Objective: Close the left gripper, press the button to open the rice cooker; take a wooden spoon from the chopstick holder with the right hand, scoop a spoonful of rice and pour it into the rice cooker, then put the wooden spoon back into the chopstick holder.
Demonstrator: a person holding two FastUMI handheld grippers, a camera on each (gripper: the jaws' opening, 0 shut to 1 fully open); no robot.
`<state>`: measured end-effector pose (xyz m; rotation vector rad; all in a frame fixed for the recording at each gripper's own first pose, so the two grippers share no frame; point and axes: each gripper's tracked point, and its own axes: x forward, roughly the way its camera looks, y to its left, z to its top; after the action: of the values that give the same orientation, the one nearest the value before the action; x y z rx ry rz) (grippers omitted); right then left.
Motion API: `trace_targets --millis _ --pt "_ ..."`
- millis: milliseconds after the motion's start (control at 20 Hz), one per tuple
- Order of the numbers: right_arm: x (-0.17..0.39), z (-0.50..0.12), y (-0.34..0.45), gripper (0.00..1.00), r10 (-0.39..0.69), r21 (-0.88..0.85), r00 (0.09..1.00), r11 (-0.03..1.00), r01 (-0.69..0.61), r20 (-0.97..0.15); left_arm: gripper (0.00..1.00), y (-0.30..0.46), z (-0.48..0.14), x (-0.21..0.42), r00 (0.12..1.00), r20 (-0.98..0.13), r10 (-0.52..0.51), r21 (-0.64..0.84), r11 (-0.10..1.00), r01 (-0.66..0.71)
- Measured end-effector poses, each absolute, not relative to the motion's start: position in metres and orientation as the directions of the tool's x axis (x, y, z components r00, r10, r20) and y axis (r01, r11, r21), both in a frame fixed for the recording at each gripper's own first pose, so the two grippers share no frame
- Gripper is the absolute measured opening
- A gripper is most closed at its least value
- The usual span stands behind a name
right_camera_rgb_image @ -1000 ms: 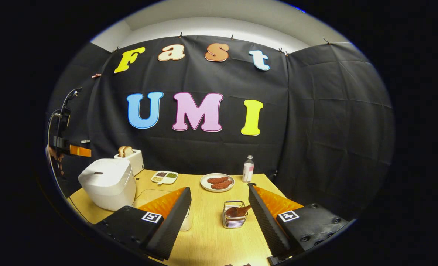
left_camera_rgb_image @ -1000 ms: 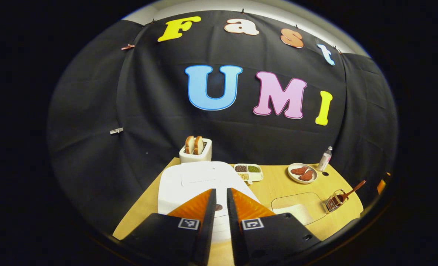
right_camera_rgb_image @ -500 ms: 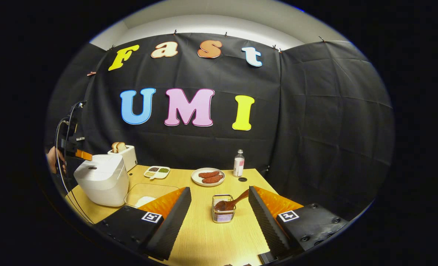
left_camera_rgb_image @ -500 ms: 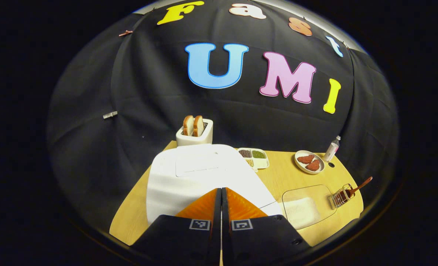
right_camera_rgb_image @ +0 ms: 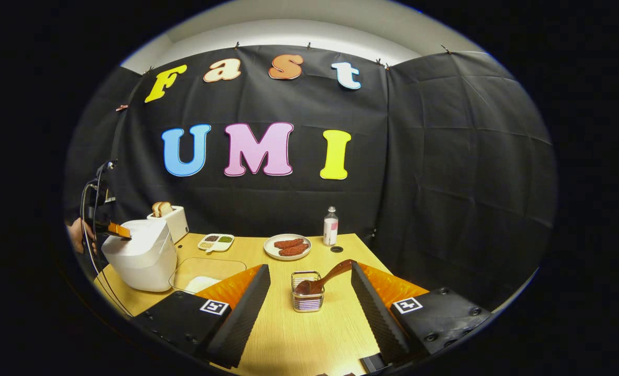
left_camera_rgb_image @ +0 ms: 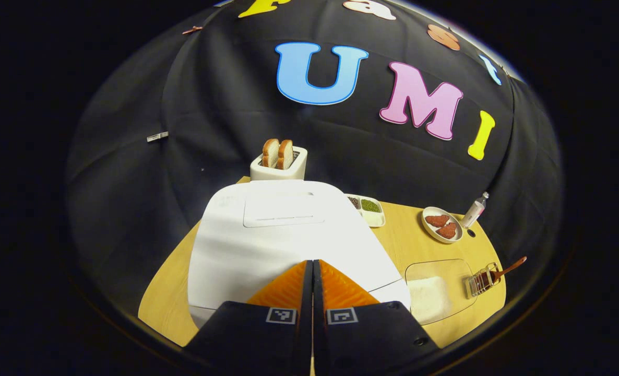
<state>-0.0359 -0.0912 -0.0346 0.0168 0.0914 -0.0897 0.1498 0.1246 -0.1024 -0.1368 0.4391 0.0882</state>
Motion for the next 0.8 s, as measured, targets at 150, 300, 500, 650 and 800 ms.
trace_targets --millis 150,300,500,650,800 --pt "-0.033 -0.042 -0.092 0.98 -0.074 0.034 0.990 0.996 0.078 -0.116 0.08 0.125 -0.098 0.151 0.914 -0.401 0.060 -0.121 0.986 -0.118" --pt "-0.028 -0.043 -0.093 0.98 -0.056 0.042 0.991 0.997 0.062 -0.125 0.08 0.126 -0.062 0.149 0.950 -0.293 0.112 -0.068 0.988 -0.138" --pt "-0.016 -0.044 -0.096 0.98 -0.033 0.027 0.992 0.999 0.037 -0.121 0.07 0.115 0.027 0.130 0.981 -0.054 0.184 0.053 0.982 -0.182" --pt "-0.003 -0.043 -0.100 0.98 -0.020 0.031 0.993 0.999 0.024 -0.117 0.07 0.081 0.066 0.103 0.986 0.058 0.156 0.023 0.987 -0.158" --pt "0.012 -0.041 -0.106 0.98 -0.004 0.046 0.994 0.999 0.009 -0.111 0.08 0.049 0.072 0.080 0.988 0.078 0.130 -0.032 0.991 -0.128"
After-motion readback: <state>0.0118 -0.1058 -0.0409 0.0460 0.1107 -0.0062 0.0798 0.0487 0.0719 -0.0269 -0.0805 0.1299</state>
